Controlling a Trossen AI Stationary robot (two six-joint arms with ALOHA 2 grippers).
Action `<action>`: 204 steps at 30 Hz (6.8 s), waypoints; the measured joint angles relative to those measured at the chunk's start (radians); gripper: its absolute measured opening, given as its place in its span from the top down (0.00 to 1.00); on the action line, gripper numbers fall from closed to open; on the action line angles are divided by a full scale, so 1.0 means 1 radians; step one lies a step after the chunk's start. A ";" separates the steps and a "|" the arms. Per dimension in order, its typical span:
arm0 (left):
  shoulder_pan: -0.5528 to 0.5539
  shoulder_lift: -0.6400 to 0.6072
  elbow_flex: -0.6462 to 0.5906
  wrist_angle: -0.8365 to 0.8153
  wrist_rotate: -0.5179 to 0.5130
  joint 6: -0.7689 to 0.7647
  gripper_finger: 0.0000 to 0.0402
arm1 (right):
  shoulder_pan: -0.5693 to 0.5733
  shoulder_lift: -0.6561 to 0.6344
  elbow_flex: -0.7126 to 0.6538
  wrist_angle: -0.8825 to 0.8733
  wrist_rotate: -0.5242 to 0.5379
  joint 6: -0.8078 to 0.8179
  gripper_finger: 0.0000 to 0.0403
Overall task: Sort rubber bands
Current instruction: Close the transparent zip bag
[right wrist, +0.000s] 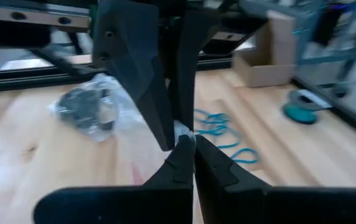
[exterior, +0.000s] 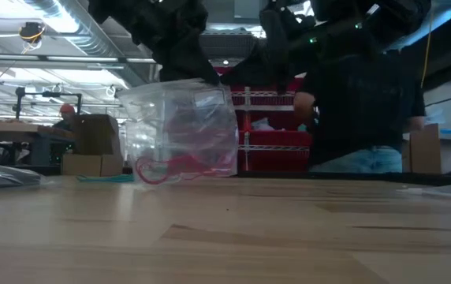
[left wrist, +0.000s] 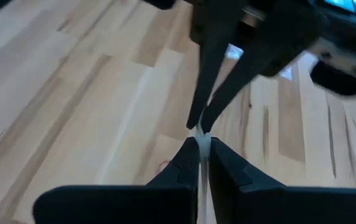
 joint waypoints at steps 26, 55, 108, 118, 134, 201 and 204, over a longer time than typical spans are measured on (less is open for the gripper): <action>-0.025 0.000 -0.002 -0.058 -0.004 -0.012 0.99 | 0.047 -0.055 0.001 -0.124 0.128 0.059 0.99; -0.044 0.000 -0.003 -0.025 0.003 0.056 0.99 | 0.026 0.007 0.002 -0.012 -0.188 -0.028 0.81; -0.068 0.000 -0.002 -0.097 -0.007 0.127 0.99 | -0.043 0.020 0.002 0.003 -0.440 0.096 0.70; -0.069 0.000 -0.002 -0.040 -0.006 0.126 0.99 | -0.043 0.020 0.002 0.015 -0.410 0.094 0.70; -0.066 0.000 -0.002 -0.044 -0.006 0.121 0.97 | -0.043 0.020 0.002 0.036 -0.388 0.075 0.93; -0.084 0.000 -0.002 -0.079 -0.026 0.121 0.96 | -0.050 0.094 0.062 0.025 -0.442 0.113 0.63; -0.084 0.000 -0.002 -0.077 -0.026 0.120 0.96 | -0.050 0.090 0.062 -0.002 -0.452 0.106 0.66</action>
